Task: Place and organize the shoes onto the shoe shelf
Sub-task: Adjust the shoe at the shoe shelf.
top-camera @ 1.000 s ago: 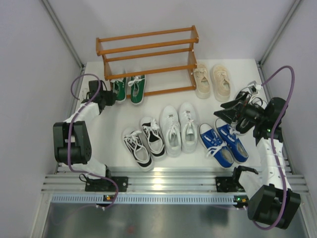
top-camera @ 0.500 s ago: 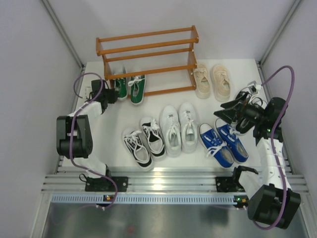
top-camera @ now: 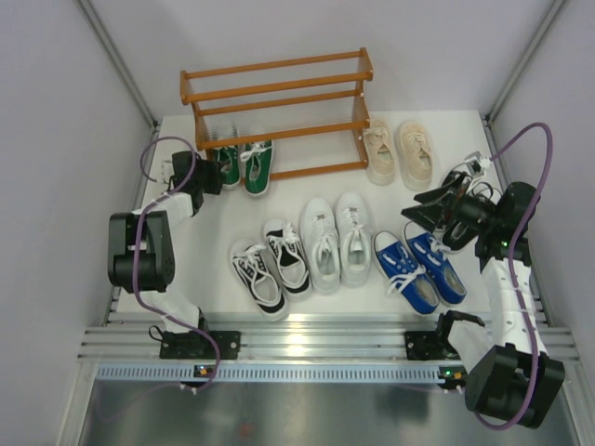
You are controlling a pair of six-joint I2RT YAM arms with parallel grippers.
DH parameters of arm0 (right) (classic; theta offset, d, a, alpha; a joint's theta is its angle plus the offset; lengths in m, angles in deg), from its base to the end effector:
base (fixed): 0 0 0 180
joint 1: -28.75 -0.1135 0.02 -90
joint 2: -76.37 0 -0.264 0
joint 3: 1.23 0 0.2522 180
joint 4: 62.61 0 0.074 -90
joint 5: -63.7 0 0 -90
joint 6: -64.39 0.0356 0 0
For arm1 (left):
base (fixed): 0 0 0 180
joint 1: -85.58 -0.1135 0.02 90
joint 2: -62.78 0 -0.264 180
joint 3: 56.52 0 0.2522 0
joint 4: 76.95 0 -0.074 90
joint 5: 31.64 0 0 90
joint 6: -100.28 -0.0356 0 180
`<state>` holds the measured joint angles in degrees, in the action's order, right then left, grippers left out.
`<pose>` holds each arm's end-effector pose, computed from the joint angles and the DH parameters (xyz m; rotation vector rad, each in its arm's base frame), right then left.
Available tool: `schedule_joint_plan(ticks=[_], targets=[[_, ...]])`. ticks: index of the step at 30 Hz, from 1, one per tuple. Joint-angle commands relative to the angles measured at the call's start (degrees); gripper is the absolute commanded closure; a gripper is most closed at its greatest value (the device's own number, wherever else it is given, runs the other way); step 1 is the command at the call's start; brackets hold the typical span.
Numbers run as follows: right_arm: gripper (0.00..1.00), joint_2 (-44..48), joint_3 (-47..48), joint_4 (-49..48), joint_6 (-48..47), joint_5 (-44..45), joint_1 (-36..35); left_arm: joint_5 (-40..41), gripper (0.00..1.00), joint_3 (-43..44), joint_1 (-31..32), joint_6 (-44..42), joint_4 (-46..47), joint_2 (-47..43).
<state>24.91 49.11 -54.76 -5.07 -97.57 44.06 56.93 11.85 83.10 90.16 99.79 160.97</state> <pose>0.1941 -0.0182 0.3017 -0.4097 1.6981 1.1248 0.3679 0.0150 0.1896 -1.4770 1.7116 -0.7882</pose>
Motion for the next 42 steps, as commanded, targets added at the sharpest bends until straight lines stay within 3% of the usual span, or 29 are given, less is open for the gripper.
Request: schedule_joint_plan(ticks=[1, 4, 7, 17, 21, 28, 32, 42], targets=[[0.01, 0.05, 2.62, -2.17, -1.37, -0.72, 1.04, -1.38, 0.43, -0.47, -0.16, -1.82, 7.07, -3.18], [0.01, 0.31, 2.62, -2.09, -1.55, -0.72, 1.04, -1.56, 0.30, -1.78, -0.24, -3.66, 7.08, -6.07], [0.01, 0.31, 2.80, -2.00, -1.55, -0.81, 1.12, -1.91, 0.25, -3.36, -0.24, -5.60, 7.08, -9.85], [0.01, 1.01, 2.80, -2.09, -1.29, -0.98, 1.30, -9.36, 0.23, -12.41, -0.42, -14.92, 0.22, -23.39], [0.01, 1.01, 2.71, -2.17, -1.20, -0.98, 1.30, -12.63, 0.25, -14.53, 1.68, -12.48, -4.25, -27.17], [0.01, 1.36, 2.71, -2.26, -1.11, -0.72, 1.30, -2.01, 0.26, -9.09, 14.51, -2.63, -14.09, -24.20], [0.01, 1.36, 2.71, -2.26, -1.02, -0.80, 1.39, 3.36, 0.27, -1.98, 16.28, 0.80, -22.45, -19.54], [0.01, 1.28, 2.80, -2.17, -0.93, -0.89, 1.39, 9.60, 0.29, 4.10, 16.37, 3.36, -25.88, -12.07]])
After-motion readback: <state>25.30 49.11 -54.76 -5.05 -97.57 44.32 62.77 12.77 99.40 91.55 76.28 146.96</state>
